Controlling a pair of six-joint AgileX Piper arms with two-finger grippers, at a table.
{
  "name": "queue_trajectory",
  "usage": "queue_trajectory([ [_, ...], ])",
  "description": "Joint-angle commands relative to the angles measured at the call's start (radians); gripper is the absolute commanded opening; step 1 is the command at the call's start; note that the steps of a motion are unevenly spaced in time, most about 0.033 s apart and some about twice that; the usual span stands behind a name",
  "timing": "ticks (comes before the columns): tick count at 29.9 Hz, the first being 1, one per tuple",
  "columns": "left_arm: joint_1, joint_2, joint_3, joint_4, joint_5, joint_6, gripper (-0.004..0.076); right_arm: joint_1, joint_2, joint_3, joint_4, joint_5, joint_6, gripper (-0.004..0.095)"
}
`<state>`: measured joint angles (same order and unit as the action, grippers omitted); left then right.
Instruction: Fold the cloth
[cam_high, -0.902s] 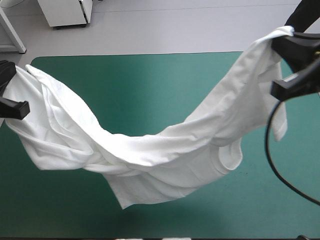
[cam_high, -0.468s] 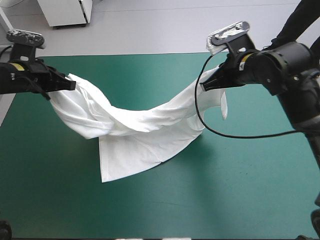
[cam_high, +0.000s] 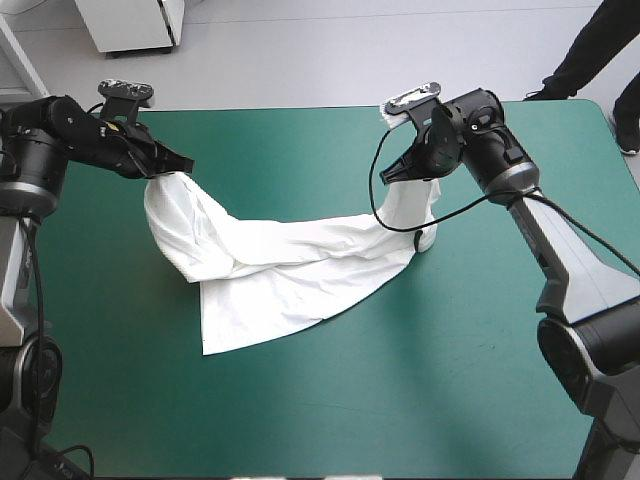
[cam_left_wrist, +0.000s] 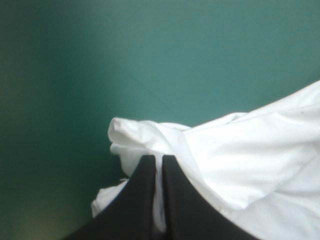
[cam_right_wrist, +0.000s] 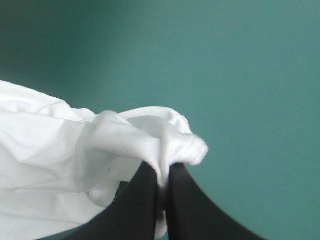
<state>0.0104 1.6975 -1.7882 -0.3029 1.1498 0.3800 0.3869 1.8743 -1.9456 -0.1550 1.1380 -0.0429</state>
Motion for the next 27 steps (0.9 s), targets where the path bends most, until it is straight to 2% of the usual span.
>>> queue_trajectory([
  [1, -0.009, 0.002, -0.025, -0.055, -0.103, 0.03, -0.0022, -0.029, -0.006, -0.021, -0.013, -0.061, -0.003, -0.0017],
  [10, -0.009, 0.123, -0.025, -0.058, -0.267, 0.091, -0.0022, -0.06, 0.07, -0.037, -0.012, -0.173, -0.009, -0.0017],
  [17, -0.009, 0.214, -0.025, -0.058, -0.274, 0.094, -0.0017, -0.082, 0.13, -0.044, 0.027, -0.185, -0.009, -0.0016],
  [19, -0.009, 0.226, -0.025, -0.058, -0.279, 0.108, 0.002, -0.098, 0.144, -0.044, 0.065, -0.186, -0.037, -0.0016],
  [22, -0.009, 0.241, -0.025, -0.058, -0.299, 0.123, 0.0161, -0.122, 0.151, -0.044, 0.136, -0.195, -0.096, 0.0012],
  [26, -0.009, 0.242, -0.025, -0.053, -0.345, 0.124, 0.0363, -0.156, 0.151, -0.044, 0.23, -0.201, -0.161, 0.0143],
  [27, -0.009, 0.242, -0.025, -0.047, -0.353, 0.124, 0.0407, -0.17, 0.151, -0.044, 0.257, -0.201, -0.175, 0.0204],
])
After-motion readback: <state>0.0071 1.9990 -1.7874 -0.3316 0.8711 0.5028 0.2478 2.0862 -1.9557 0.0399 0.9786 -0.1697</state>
